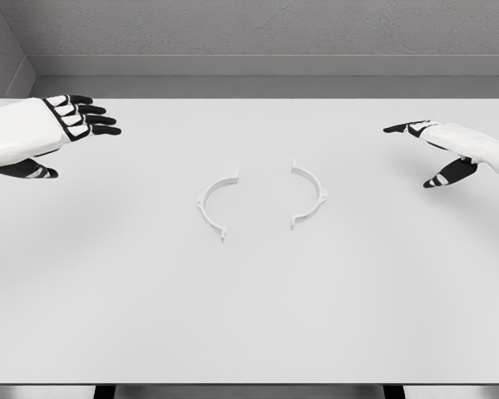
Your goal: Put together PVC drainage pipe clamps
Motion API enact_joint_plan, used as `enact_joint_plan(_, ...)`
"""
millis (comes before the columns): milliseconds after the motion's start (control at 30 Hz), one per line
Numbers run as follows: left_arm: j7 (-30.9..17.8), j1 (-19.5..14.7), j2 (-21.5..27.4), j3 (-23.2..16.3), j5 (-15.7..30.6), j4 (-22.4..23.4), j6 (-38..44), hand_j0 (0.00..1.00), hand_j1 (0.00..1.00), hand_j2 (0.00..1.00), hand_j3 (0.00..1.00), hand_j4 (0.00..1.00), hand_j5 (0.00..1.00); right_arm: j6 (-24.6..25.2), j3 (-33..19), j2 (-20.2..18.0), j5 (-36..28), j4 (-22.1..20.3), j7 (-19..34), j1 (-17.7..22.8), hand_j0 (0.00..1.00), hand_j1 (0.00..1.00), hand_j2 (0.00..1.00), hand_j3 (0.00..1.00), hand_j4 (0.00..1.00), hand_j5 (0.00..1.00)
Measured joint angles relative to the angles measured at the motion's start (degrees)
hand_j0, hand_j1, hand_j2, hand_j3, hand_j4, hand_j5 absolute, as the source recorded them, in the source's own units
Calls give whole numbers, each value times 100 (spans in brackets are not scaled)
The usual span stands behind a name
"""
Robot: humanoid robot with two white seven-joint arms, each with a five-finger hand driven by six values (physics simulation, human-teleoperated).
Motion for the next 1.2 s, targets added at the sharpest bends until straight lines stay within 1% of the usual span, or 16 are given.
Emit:
enact_joint_plan(133, 0, -9, 3, 0, 5, -7, 0, 100, 100, 100, 100, 100, 100, 1, -15, 29, -1, 1, -1, -62, 100, 100, 100, 100, 100, 100)
enact_joint_plan(233, -37, 9, -79, -11, -3, -5, 0, 100, 100, 100, 100, 100, 100, 1, -15, 154, 0, 7, -3, -79, 100, 100, 100, 100, 100, 100)
enact_joint_plan(300, -254, 9, -297, -15, -24, 17, 0, 100, 100, 100, 100, 100, 100, 2, -14, 293, -3, 10, -9, -167, 100, 100, 100, 100, 100, 100)
enact_joint_plan(433, -860, 9, -932, -16, -125, 67, -2, 100, 100, 100, 100, 100, 100, 2, 5, 563, 0, 97, -15, -229, 100, 100, 100, 100, 100, 100)
enact_joint_plan(500, -1013, -9, -1179, -24, -242, 134, -3, 100, 100, 100, 100, 100, 100, 1, 11, 727, 6, 138, -8, -264, 100, 100, 100, 100, 100, 100)
enact_joint_plan(567, -1061, -88, -1322, -46, -306, 175, -4, 100, 100, 100, 100, 100, 100, 1, 17, 872, 9, 158, -3, -281, 100, 100, 100, 100, 100, 100)
enact_joint_plan(667, -958, -123, -1412, -88, -369, 198, -4, 100, 100, 100, 100, 100, 100, 1, 42, 1074, 86, 171, 4, -290, 100, 100, 100, 100, 100, 100)
enact_joint_plan(733, -785, -501, -1435, -312, -393, 201, 0, 100, 100, 100, 100, 100, 100, 1, 90, 1178, 159, 177, 6, -325, 100, 100, 100, 100, 100, 100)
enact_joint_plan(800, -641, -615, -1452, -583, -413, 197, -1, 100, 100, 100, 100, 100, 100, 1, 128, 1266, 272, 181, 10, -334, 100, 100, 100, 100, 100, 100)
enact_joint_plan(900, -542, -633, -1581, -783, -562, 196, -2, 100, 100, 100, 100, 100, 100, 1, 151, 1384, 451, 196, 14, -343, 100, 100, 100, 100, 100, 100)
enact_joint_plan(1000, -455, -923, -1692, -957, -707, 200, -1, 100, 100, 100, 100, 100, 100, 0, 157, 1495, 622, 256, 16, -334, 100, 100, 100, 100, 100, 100)
enact_joint_plan(1100, -384, -958, -1765, -1187, -807, 206, -1, 100, 100, 100, 100, 100, 100, 0, 156, 1541, 708, 337, 19, -334, 100, 100, 100, 100, 100, 100)
enact_joint_plan(1200, -356, -949, -1825, -1276, -846, 208, -1, 100, 100, 100, 100, 100, 100, 1, 158, 1589, 764, 377, 41, -334, 100, 100, 100, 100, 100, 100)
